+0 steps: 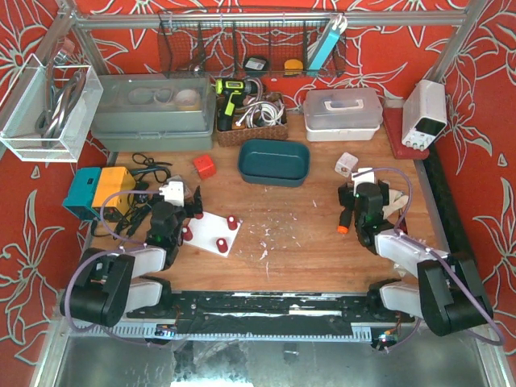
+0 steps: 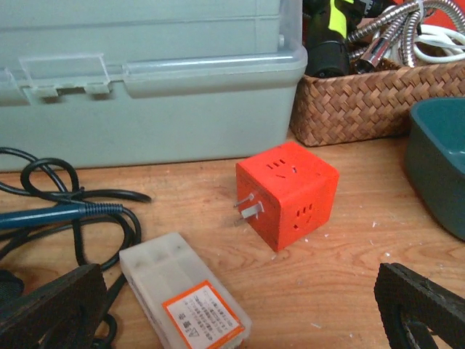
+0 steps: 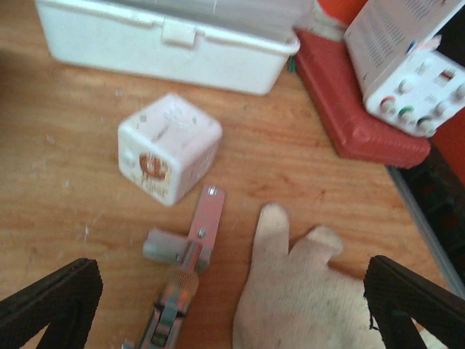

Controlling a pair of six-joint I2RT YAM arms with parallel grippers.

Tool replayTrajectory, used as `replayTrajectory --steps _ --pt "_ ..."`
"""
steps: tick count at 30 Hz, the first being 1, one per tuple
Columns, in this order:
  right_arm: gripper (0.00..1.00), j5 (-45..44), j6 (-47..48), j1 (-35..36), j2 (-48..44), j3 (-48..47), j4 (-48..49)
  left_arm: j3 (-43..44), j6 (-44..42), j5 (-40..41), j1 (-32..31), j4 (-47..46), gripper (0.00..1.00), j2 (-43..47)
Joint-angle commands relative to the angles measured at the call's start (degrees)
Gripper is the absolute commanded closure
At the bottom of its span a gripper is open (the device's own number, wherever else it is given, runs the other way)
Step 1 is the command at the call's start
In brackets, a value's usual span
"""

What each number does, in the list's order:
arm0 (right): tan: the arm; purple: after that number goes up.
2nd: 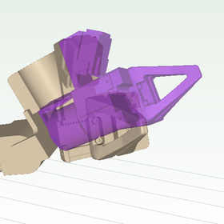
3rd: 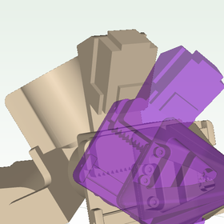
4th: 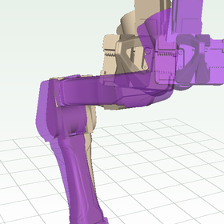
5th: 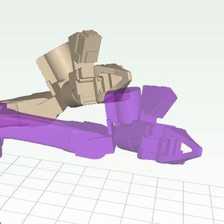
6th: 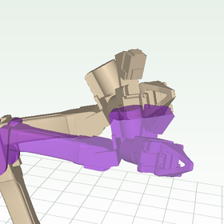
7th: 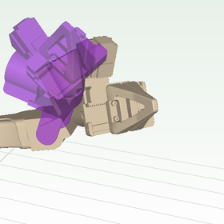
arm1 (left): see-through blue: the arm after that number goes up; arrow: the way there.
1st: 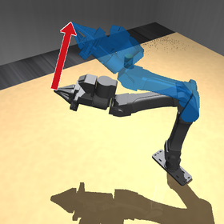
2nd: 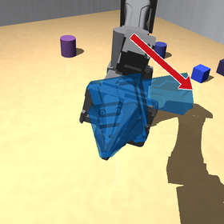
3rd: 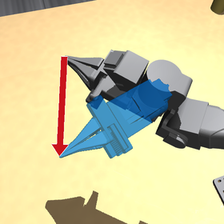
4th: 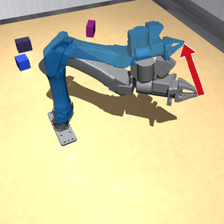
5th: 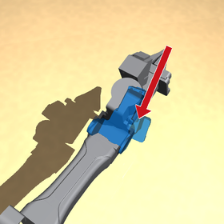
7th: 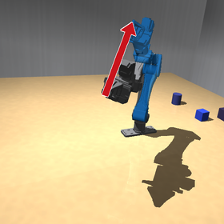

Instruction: Install the large spring

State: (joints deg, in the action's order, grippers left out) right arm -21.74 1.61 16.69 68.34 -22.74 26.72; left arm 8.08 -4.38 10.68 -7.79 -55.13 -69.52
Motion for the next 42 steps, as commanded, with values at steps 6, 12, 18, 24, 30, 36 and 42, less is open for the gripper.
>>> replayTrajectory --steps 6,12,18,24,30,36,42 --pt "0.01 -0.9 4.6 -0.4 3.9 5.0 13.6 -2.8 1.5 -5.5 1.6 -13.6 0.00 -4.9" --pt "0.01 0.2 3.7 -3.3 10.2 6.1 22.2 -3.2 1.8 -5.0 1.8 -17.8 0.00 -9.5" --pt "0.01 4.8 2.1 -5.9 10.8 2.6 15.7 -1.9 2.6 -4.3 2.3 -16.7 0.00 -11.4" --pt "0.01 6.7 -0.5 -8.6 12.0 5.6 19.5 -1.9 2.7 -4.3 2.3 -16.8 0.00 -11.3" --pt "0.01 6.0 -0.3 -8.4 13.2 6.6 24.4 -2.0 2.6 -4.3 2.3 -16.7 0.00 -11.4" --pt "0.01 5.8 -0.2 -8.3 12.9 6.8 24.7 -2.0 2.6 -4.3 2.3 -16.8 0.00 -11.4" --pt "0.01 5.8 -0.3 -8.4 12.4 6.5 23.5 -2.0 2.6 -4.3 2.3 -16.8 0.00 -11.4"
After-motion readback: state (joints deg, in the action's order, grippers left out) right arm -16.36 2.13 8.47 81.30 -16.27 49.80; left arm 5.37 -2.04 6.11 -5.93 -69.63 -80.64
